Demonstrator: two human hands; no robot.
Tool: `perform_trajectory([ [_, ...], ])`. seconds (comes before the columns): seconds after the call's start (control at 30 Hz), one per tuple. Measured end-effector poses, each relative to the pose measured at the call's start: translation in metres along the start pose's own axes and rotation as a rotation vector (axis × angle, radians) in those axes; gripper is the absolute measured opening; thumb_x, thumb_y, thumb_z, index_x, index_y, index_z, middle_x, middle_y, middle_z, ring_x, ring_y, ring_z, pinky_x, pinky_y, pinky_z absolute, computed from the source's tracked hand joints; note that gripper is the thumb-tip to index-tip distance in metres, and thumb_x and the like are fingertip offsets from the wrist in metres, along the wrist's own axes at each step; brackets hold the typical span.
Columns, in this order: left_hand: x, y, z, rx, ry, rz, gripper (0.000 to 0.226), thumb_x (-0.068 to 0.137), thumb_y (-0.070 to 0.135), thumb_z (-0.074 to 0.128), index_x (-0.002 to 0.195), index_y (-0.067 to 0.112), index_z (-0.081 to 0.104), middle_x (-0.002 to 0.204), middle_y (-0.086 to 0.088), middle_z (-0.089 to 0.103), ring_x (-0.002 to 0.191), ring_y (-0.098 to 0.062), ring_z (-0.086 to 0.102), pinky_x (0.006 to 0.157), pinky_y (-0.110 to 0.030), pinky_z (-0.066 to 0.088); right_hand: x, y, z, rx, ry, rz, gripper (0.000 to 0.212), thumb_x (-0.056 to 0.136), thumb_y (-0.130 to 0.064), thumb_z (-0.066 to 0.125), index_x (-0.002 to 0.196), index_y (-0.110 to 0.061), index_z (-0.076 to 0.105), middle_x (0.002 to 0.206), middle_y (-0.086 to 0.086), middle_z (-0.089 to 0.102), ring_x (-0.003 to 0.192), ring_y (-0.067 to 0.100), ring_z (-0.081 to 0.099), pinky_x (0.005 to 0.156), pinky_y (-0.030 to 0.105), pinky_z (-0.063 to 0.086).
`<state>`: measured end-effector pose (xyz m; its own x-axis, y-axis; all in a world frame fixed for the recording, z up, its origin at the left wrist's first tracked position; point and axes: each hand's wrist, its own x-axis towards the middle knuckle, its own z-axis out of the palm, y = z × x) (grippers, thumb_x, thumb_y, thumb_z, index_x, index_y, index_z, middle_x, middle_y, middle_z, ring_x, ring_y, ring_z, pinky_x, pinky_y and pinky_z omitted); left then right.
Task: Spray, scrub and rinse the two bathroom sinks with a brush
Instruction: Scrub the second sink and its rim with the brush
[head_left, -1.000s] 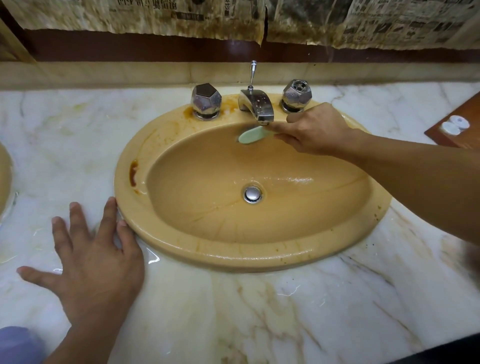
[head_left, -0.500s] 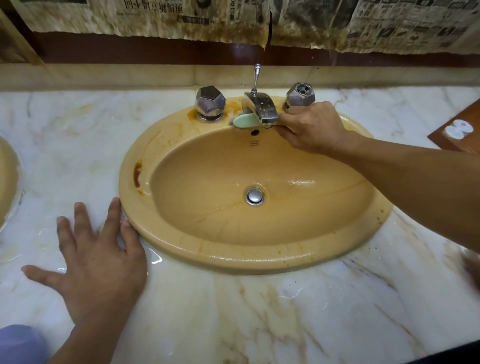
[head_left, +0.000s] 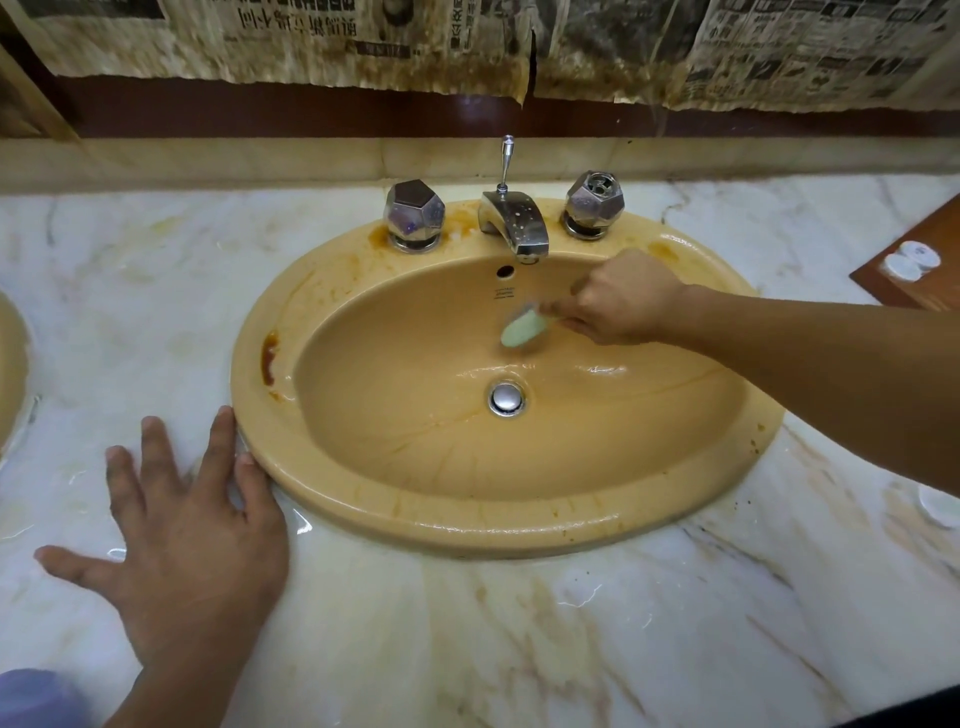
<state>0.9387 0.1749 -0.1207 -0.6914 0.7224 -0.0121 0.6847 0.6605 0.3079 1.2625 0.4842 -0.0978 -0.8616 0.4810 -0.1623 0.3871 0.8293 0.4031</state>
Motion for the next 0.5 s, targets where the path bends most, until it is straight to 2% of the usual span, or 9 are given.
perform_trajectory([
  [0.03,0.001,-0.001,0.0,-0.006,-0.001,0.003,0.054,0.101,0.059,0.012,0.154,0.056,0.019,0.169,0.009,0.012,0.157,-0.016,0.003,0.107,-0.083,0.019,-0.008,-0.003,-0.001,0.022,-0.167,0.017,0.042,0.103,-0.045,0.038,0.141,-0.043,0.056,0.087,0.001,0.073,0.071,0.029,0.066,0.055,0.028,0.039],
  [0.1,0.0,-0.001,0.001,-0.007,0.002,0.01,0.052,0.103,0.057,0.015,0.155,0.055,0.019,0.169,0.008,0.013,0.157,-0.018,0.004,0.107,-0.083,0.018,-0.019,-0.006,-0.007,0.106,-0.287,0.097,0.04,0.104,-0.048,0.038,0.141,-0.047,0.054,0.099,-0.001,0.074,0.085,0.025,0.067,0.059,0.028,0.037],
  [0.2,-0.001,0.0,0.001,0.013,0.009,0.013,0.05,0.106,0.053,0.016,0.156,0.053,0.02,0.169,0.006,0.013,0.157,-0.02,0.005,0.107,-0.083,0.015,-0.013,-0.008,-0.008,0.003,-0.207,0.207,0.041,0.105,-0.049,0.034,0.141,-0.045,0.052,0.098,0.001,0.072,0.086,0.027,0.068,0.056,0.028,0.037],
  [0.27,-0.001,-0.001,0.001,-0.009,0.011,0.018,0.052,0.103,0.056,0.013,0.155,0.054,0.021,0.169,0.006,0.013,0.157,-0.02,0.005,0.106,-0.084,0.017,-0.006,-0.016,-0.008,0.073,-0.207,0.257,0.04,0.104,-0.048,0.034,0.137,-0.044,0.055,0.101,0.002,0.072,0.089,0.028,0.067,0.061,0.03,0.043],
  [0.33,-0.001,-0.002,0.0,-0.032,0.018,0.021,0.055,0.101,0.058,0.01,0.154,0.054,0.022,0.168,0.006,0.015,0.156,-0.019,0.006,0.106,-0.084,0.018,-0.002,-0.027,-0.005,0.303,-0.402,0.235,0.035,0.101,-0.047,0.04,0.127,-0.042,0.064,0.111,-0.002,0.071,0.1,0.025,0.062,0.078,0.036,0.052],
  [0.4,-0.001,-0.001,0.001,-0.034,0.022,0.031,0.055,0.1,0.058,0.01,0.154,0.054,0.021,0.168,0.006,0.015,0.156,-0.02,0.006,0.106,-0.083,0.018,-0.008,-0.028,-0.008,0.506,-0.636,0.216,0.03,0.098,-0.043,0.051,0.119,-0.04,0.072,0.121,-0.009,0.069,0.11,0.019,0.057,0.096,0.039,0.05],
  [0.47,0.0,-0.002,0.002,-0.039,0.018,0.035,0.054,0.101,0.058,0.01,0.154,0.054,0.021,0.168,0.006,0.014,0.156,-0.019,0.005,0.106,-0.084,0.019,-0.019,-0.018,-0.018,0.52,-0.767,0.211,0.026,0.097,-0.043,0.057,0.118,-0.042,0.073,0.124,-0.013,0.066,0.116,0.016,0.056,0.102,0.037,0.047],
  [0.5,0.001,-0.003,0.002,-0.042,0.018,0.033,0.054,0.101,0.058,0.011,0.154,0.054,0.022,0.168,0.006,0.015,0.156,-0.02,0.005,0.105,-0.084,0.019,-0.024,-0.012,-0.021,0.479,-0.77,0.222,0.027,0.097,-0.044,0.057,0.118,-0.043,0.073,0.125,-0.014,0.065,0.117,0.016,0.055,0.101,0.036,0.047],
])
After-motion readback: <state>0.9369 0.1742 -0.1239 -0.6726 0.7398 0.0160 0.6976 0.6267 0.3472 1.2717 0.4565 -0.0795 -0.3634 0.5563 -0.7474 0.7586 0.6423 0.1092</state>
